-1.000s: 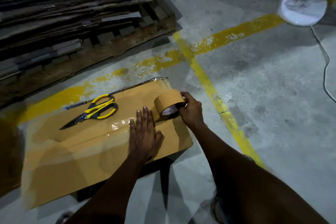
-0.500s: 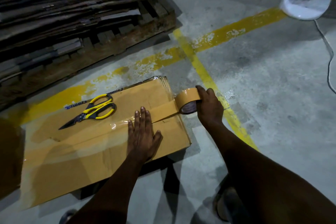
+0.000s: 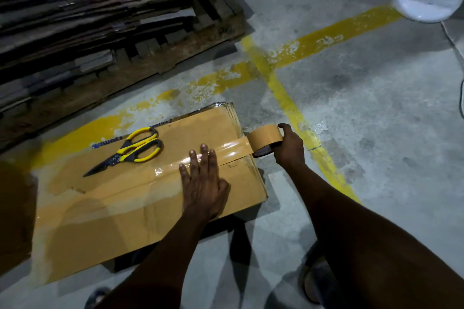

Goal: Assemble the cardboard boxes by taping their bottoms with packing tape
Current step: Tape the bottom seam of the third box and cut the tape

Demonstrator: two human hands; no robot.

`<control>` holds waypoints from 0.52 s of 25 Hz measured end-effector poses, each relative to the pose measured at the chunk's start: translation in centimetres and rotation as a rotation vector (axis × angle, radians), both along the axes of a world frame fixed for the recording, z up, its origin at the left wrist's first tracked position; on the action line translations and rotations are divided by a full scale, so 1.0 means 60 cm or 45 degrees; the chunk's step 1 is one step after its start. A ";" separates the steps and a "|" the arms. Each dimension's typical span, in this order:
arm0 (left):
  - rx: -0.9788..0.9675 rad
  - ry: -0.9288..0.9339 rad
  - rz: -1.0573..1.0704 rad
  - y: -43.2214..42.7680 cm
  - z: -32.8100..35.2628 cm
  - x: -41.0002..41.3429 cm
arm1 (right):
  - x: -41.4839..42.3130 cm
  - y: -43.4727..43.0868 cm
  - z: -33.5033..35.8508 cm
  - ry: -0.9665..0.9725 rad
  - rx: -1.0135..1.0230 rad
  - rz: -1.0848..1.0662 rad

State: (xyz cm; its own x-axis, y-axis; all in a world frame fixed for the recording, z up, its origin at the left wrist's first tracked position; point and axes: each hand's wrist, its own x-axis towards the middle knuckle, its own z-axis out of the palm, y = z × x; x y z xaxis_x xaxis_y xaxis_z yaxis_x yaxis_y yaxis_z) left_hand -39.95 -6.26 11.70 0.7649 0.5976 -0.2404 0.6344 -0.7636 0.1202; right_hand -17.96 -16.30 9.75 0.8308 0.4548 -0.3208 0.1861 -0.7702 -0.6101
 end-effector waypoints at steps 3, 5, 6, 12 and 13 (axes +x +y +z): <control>-0.037 0.006 -0.128 -0.033 0.002 0.047 | 0.026 -0.014 0.002 0.111 -0.098 0.187; -0.034 0.007 -0.130 -0.053 0.002 0.076 | 0.036 -0.031 0.004 0.060 -0.067 0.178; -0.026 0.011 -0.118 -0.057 0.001 0.083 | 0.034 -0.038 0.004 -0.006 0.016 0.128; -0.030 0.067 -0.178 -0.047 0.000 0.077 | 0.004 0.006 0.046 -0.452 0.240 -0.308; -0.050 0.059 -0.207 -0.041 0.003 0.071 | -0.004 0.030 0.054 -0.557 0.243 -0.237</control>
